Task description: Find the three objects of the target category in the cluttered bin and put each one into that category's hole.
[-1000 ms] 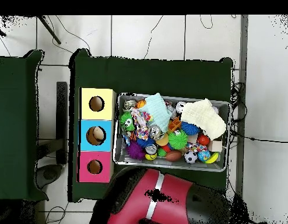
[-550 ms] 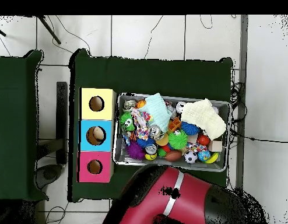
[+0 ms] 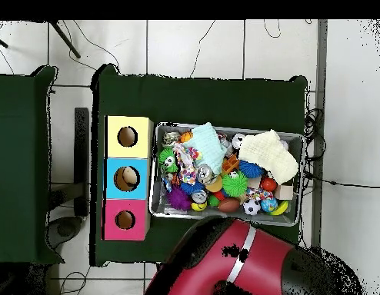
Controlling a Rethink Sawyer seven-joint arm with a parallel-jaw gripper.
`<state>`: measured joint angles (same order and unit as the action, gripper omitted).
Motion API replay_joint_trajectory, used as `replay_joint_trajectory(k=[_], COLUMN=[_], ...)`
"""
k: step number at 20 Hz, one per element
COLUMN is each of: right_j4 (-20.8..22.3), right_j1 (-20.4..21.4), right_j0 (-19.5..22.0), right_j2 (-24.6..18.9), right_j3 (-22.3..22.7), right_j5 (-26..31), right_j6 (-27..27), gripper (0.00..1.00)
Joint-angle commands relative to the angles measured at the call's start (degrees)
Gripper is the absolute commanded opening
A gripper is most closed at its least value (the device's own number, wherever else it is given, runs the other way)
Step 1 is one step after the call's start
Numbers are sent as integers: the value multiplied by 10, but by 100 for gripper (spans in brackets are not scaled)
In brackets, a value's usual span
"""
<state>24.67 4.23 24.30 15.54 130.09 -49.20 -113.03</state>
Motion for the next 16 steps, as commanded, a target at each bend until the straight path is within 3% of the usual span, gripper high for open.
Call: replay_joint_trajectory(k=[1, 4, 11, 16], right_j4=[38, 44, 51, 44], right_j1=[-86, -95, -136, -128], right_j0=[46, 55, 75, 71], right_j2=[69, 80, 88, 100], right_j3=[-48, -43, -86, -69], right_j5=[66, 42, 34, 31], right_j6=[-48, -52, -39, -42], gripper=[100, 100, 100, 100])
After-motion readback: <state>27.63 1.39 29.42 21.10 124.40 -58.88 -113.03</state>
